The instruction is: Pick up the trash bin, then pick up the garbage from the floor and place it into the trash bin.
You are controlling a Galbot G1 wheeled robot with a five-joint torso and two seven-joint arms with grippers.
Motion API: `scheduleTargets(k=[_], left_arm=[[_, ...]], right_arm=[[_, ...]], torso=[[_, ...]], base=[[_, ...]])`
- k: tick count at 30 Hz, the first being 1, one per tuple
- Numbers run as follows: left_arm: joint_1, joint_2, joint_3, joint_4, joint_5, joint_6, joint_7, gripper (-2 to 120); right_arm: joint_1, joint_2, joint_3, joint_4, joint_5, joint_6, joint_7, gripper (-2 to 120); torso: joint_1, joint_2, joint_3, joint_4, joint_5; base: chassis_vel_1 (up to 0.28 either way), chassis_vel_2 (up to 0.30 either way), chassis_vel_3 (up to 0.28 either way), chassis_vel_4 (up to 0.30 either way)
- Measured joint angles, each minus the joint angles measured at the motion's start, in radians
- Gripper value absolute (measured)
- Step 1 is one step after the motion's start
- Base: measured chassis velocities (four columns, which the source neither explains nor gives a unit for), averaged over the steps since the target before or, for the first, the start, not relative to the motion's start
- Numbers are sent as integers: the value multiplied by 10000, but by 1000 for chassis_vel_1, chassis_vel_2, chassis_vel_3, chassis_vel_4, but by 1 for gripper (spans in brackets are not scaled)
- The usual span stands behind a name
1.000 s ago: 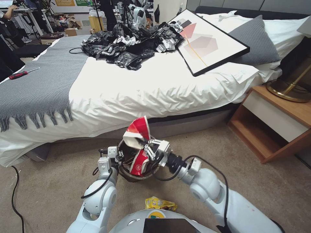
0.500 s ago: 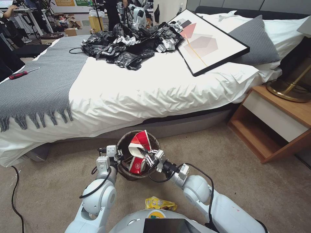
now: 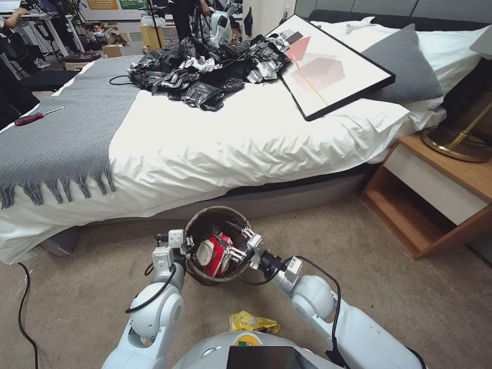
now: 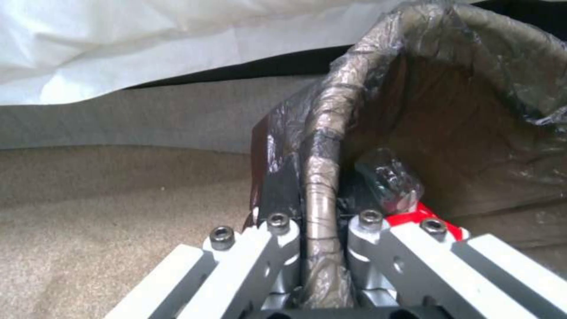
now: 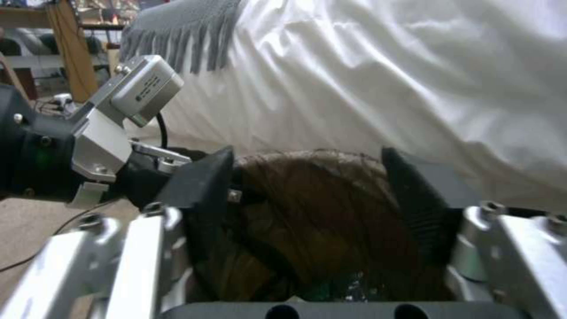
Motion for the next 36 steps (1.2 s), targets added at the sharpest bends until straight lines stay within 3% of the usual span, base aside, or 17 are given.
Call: scheduleTargets(k=[8, 11, 13, 15, 19, 29, 36], left_arm=[[6, 31, -4, -5, 7, 9, 0, 4], [12, 69, -61, -5, 6, 11, 1, 4], [12, 73, -68, -5, 6, 11, 1, 4], [21, 81, -174, 16, 53, -10, 14, 4], [71, 59, -250, 12, 124, -54, 28, 4], [99, -9, -243, -65, 151, -75, 17, 4], [118, -11, -300, -153, 146, -80, 14, 4]], right_arm=[[-143, -81, 246, 534, -20, 11, 101, 92], [-412, 43, 821, 1425, -171, -49, 865, 100], [-479, 81, 928, 1572, -264, -96, 1086, 100], [-1104, 435, 1621, 2216, -779, -264, 2269, 100], [-2021, 954, 2456, 2474, -1410, -258, 3110, 100], [-3205, 2490, 3319, 1443, -2490, 360, 3660, 100], [-3208, 2908, 3226, 914, -2748, 588, 3638, 100]], torso=[[0, 0, 0, 0, 0], [0, 0, 0, 0, 0], [0, 0, 0, 1, 0], [0, 0, -1, 0, -1], [0, 0, -1, 0, -1], [0, 1, -1, 0, 0], [0, 1, 0, 1, 0]], base=[[0, 0, 0, 0], [0, 0, 0, 0], [0, 0, 0, 0], [0, 0, 0, 0], [0, 0, 0, 0], [0, 0, 0, 0], [0, 0, 0, 0]])
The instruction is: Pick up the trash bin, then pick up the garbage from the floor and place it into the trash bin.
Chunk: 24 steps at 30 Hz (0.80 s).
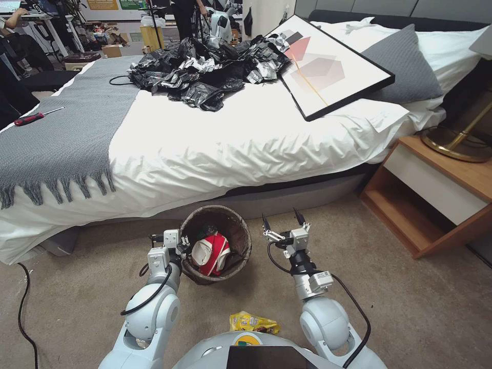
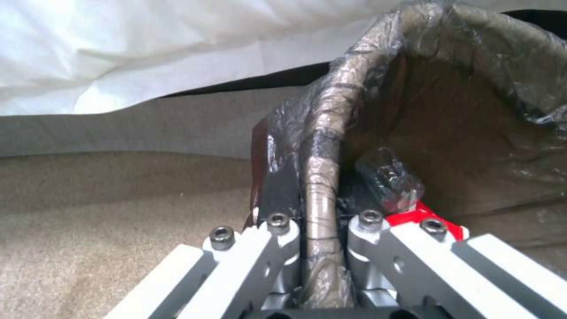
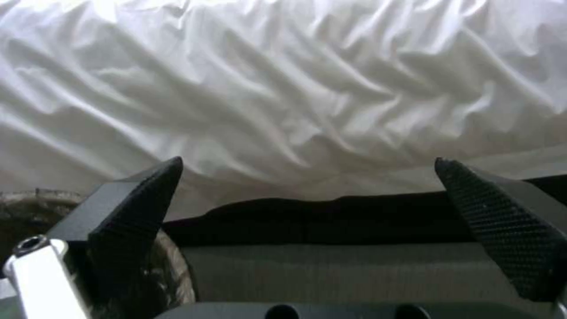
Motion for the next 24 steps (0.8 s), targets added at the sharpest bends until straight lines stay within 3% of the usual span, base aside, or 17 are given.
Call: scheduleTargets(k=[12, 24], left_arm=[[-13, -41, -32, 23, -11, -21, -1, 4], [-41, -46, -82, 50, -41, -32, 4, 4]], right_arm=[[112, 25, 25, -145, -3, 43, -115, 100], [298, 32, 132, -437, 22, 364, -297, 100]], torso=[[0, 0, 1, -1, 0], [-2, 0, -1, -4, 0]], base=[[43, -44, -38, 50], [232, -224, -235, 228]])
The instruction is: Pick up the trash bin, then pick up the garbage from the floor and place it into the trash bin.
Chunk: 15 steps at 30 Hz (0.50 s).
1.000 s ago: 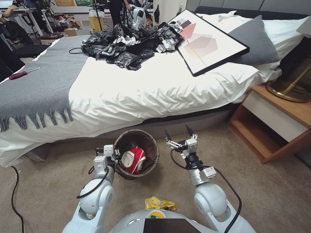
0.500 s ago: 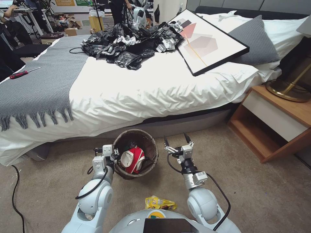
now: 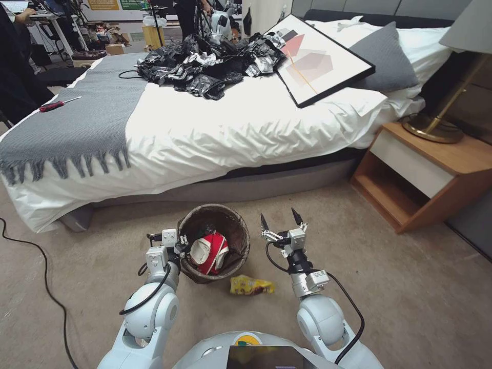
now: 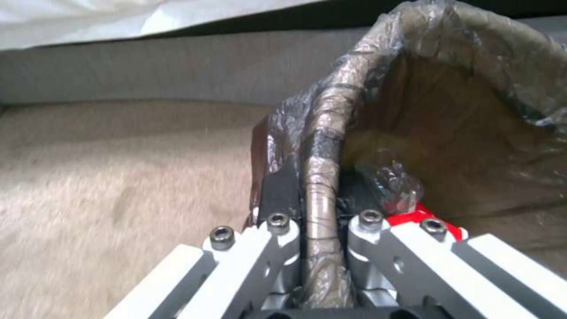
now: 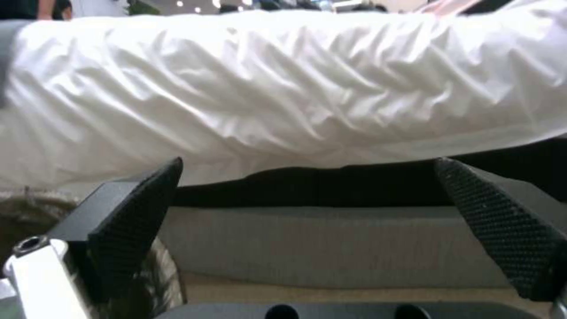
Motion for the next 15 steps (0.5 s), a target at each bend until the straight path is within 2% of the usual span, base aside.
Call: scheduleTargets(k=[3, 9, 15], left_arm=[[-18, -5, -30, -8, -26, 0, 0, 4], [-62, 11, -136, -27, -125, 5, -6, 4], [-133, 51, -280, -99, -273, 41, -19, 4]], right_arm=[[104, -15, 54, -90, -85, 32, -32, 100], [395, -281, 198, -472, -449, -153, -36, 100], [1148, -1002, 443, -1184, -180, -1638, -1181, 100]], torso=[[-1, 0, -1, 2, 1], [1, -1, 2, 4, 2], [2, -2, 3, 2, 2]], base=[[214, -200, -191, 202], [34, -46, -29, 29], [-16, 12, 26, -13]])
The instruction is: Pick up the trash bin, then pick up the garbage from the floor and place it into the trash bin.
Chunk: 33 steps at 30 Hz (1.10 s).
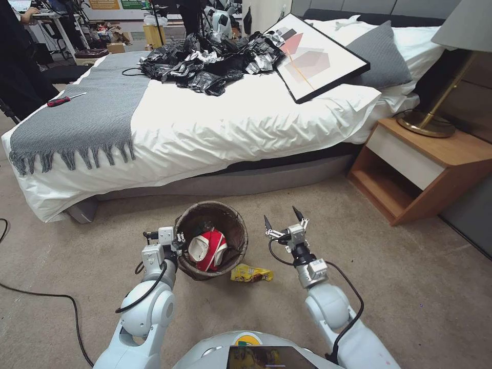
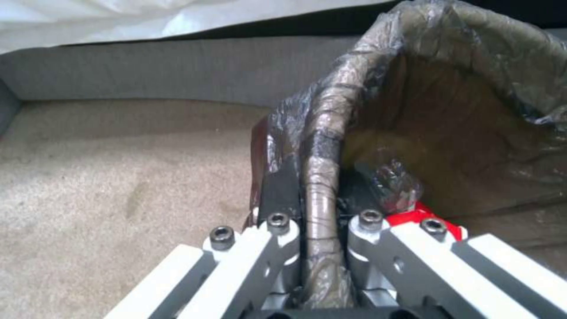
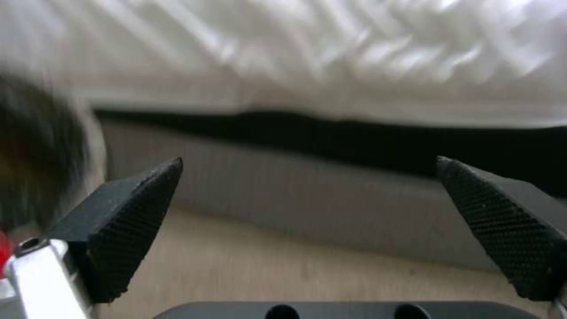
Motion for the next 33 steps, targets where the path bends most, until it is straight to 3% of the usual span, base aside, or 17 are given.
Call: scheduleTargets(k=[4, 10, 11, 13, 21, 24, 25, 33], left_arm=[[-13, 22, -87, -53, 15, 5, 0, 4], [-49, 50, -223, -142, -6, 37, -24, 4], [-49, 50, -223, -142, -6, 37, -24, 4], [-47, 55, -236, -149, -12, 50, -35, 4], [-34, 36, -231, -145, 5, 61, -44, 4], [-34, 29, -224, -138, 11, 61, -44, 4], [-42, 6, -196, -95, 33, 62, -47, 4], [-83, -56, -70, 35, 112, 64, -51, 4]], right_arm=[[781, -574, -66, -895, 37, -581, -1177, 100], [2342, -1183, -616, -3236, -514, -413, -3540, 100], [2342, -1183, -616, -3236, -514, -413, -3540, 100], [2735, -1265, -720, -3911, -891, -181, -4746, 100], [3131, -1412, -782, -4618, -1526, 304, -6759, 100], [3172, -1436, -801, -4713, -1598, 405, -7017, 100], [3237, -1490, -871, -4958, -1746, 719, -7631, 100], [3317, -1254, -871, -5655, -2549, 1410, -9076, 100]], torso=[[-1, 0, -1, 2, -1], [0, 0, 0, 3, 1], [0, 0, 0, 3, 1], [0, 0, 0, 3, 1], [0, 0, -1, 1, -1], [0, 0, -1, 2, 0], [0, 0, -1, 1, -2], [0, 0, -2, 1, -3]], base=[[0, 0, 0, 0], [0, 0, 0, 0], [0, 0, 0, 0], [0, 0, 0, 0], [0, 0, 0, 0], [0, 0, 0, 0], [0, 0, 0, 0], [0, 0, 0, 0]])
